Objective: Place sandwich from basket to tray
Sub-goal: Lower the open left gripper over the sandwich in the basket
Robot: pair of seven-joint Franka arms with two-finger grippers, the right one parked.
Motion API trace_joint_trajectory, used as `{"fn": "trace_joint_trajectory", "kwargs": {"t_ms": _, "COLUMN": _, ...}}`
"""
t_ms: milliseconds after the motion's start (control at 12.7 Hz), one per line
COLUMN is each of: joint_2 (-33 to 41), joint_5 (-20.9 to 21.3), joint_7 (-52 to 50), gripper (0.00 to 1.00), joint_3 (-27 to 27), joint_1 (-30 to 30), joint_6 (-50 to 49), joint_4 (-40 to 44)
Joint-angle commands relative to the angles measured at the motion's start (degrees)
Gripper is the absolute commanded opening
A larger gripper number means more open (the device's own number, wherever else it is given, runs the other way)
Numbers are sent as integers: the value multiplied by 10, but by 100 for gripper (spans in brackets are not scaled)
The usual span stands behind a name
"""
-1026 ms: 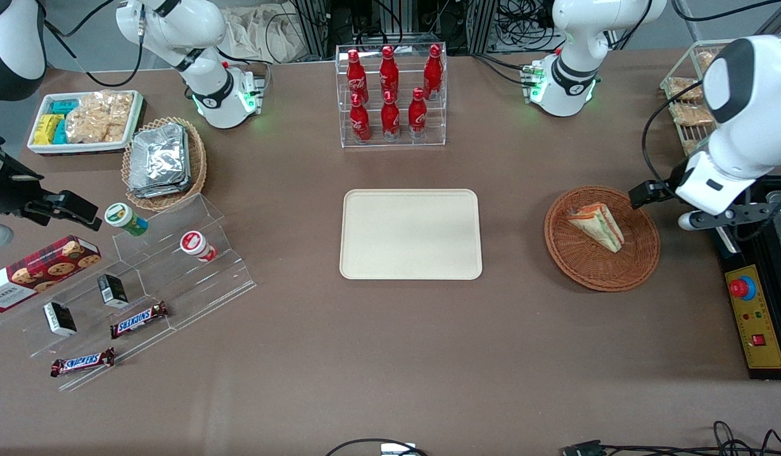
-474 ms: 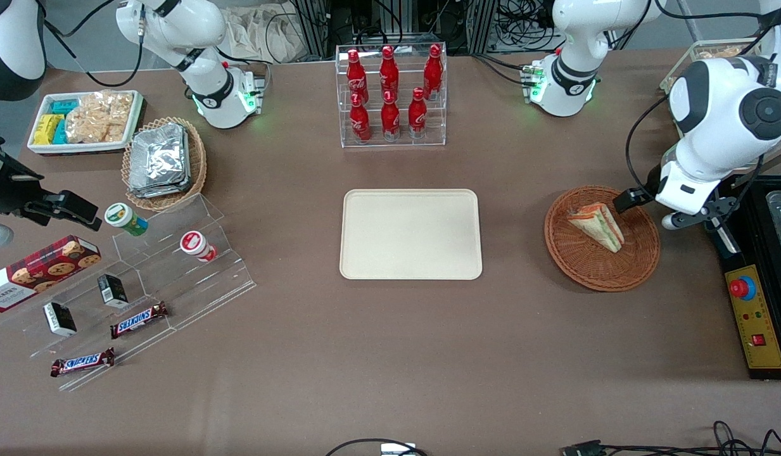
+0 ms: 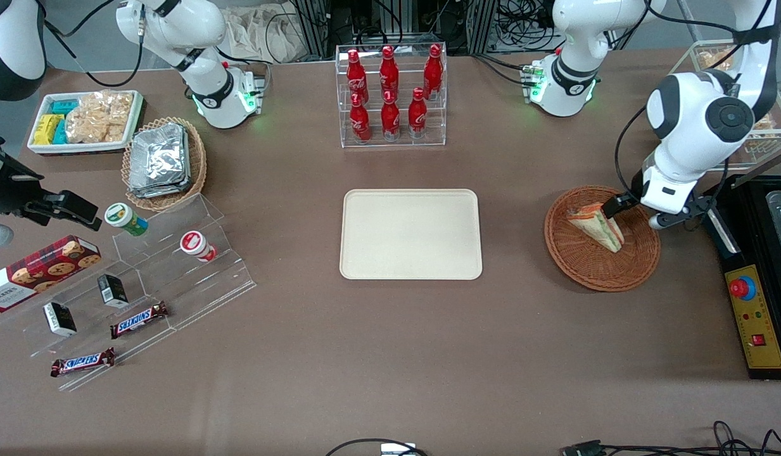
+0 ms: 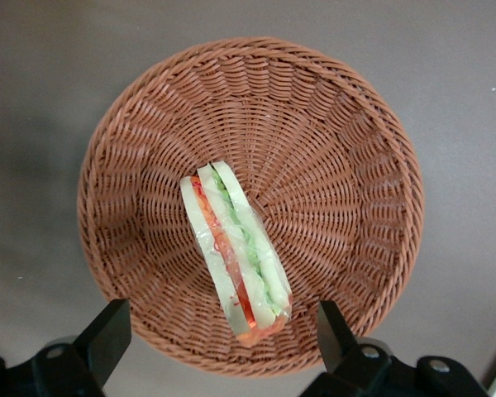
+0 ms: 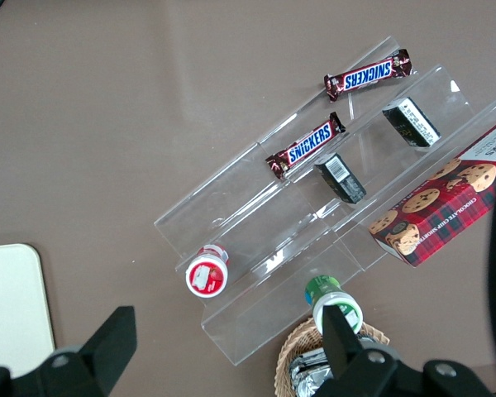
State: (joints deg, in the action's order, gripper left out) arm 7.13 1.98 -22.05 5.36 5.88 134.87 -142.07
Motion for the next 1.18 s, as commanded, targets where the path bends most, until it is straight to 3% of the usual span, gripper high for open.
{"fn": "trace_joint_trajectory", "kwargs": {"t_ms": 0, "joint_2": -1, "joint_5": 1, "joint_7": -35, "gripper": 100, "joint_3": 3, "joint_1": 1, "joint_6": 52, "joint_4": -35}}
{"fn": "trace_joint_trajectory", "kwargs": {"t_ms": 553, "joint_2": -65, "joint_5": 1, "joint_7": -101, "gripper": 100, "joint_3": 6, "joint_1": -6, "joint_6": 164, "joint_4": -64}}
{"fn": "trace_joint_trajectory", "kwargs": {"t_ms": 1105, "joint_2": -95, "joint_5": 2, "joint_7": -103, "gripper": 99, "joint_3": 6, "joint_1": -7, "joint_6": 235, "joint_4": -95}}
